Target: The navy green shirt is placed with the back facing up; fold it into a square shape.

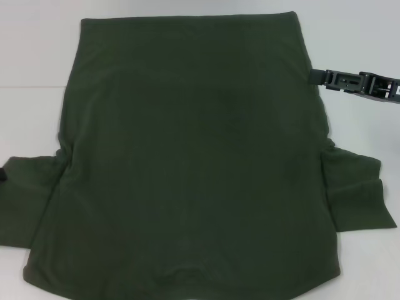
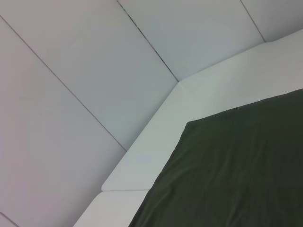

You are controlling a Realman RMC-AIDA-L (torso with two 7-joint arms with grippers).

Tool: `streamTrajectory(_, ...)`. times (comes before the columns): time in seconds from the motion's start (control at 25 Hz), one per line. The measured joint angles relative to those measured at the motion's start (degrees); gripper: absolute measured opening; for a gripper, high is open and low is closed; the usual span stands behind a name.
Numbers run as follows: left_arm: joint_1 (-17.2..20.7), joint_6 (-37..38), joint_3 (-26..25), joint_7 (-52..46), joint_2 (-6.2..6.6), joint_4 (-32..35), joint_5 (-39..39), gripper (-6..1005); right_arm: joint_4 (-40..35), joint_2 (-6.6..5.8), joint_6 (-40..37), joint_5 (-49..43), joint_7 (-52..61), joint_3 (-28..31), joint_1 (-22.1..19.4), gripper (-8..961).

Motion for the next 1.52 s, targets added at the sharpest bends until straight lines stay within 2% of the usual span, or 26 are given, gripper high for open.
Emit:
streamTrajectory(0.48, -4.0, 0.4, 0.0, -4.4, 2.15, 0.8, 7.4, 0, 0.7, -0.08, 0.1, -0.3, -0.2, 0.0, 0.0, 869)
streamTrajectory(0.96, -6.5, 3.9, 0.2, -7.0, 2.71, 4.3, 11.8, 1, 0.8, -0.16, 0.2, -0.4, -0.4, -0.1, -0.1, 865)
streamTrajectory(1.12, -7.2, 7.9, 0.2, -7.6, 1.99, 6.6, 11.9, 1, 0.9, -0.17, 0.3, -0.3, -0.3, -0.3, -0.1, 863)
streamTrajectory(1.16, -7.4, 9.8, 0.2, -8.3, 1.41, 8.1, 11.9, 1, 0.9, -0.17, 0.2, -0.3, -0.3, -0.3, -0.1, 863)
streamTrajectory(1.2, -8.2, 14.1, 0.3, -10.2, 0.06, 12.2, 12.4, 1, 0.9, -0.17, 0.2, -0.3, -0.2, -0.3, -0.1, 863)
streamTrajectory(1.36, -10.4, 19.9, 1.6, -13.6, -1.58, 17.6, 13.9, 1, 0.9, -0.17, 0.1, -0.2, -0.3, -0.2, -0.1, 861)
streamTrajectory(1.52, -12.8, 22.3, 4.6, -16.5, -2.9, 19.4, 15.1, 1, 0.9, -0.16, 0.0, -0.1, -0.5, -0.2, -0.1, 860)
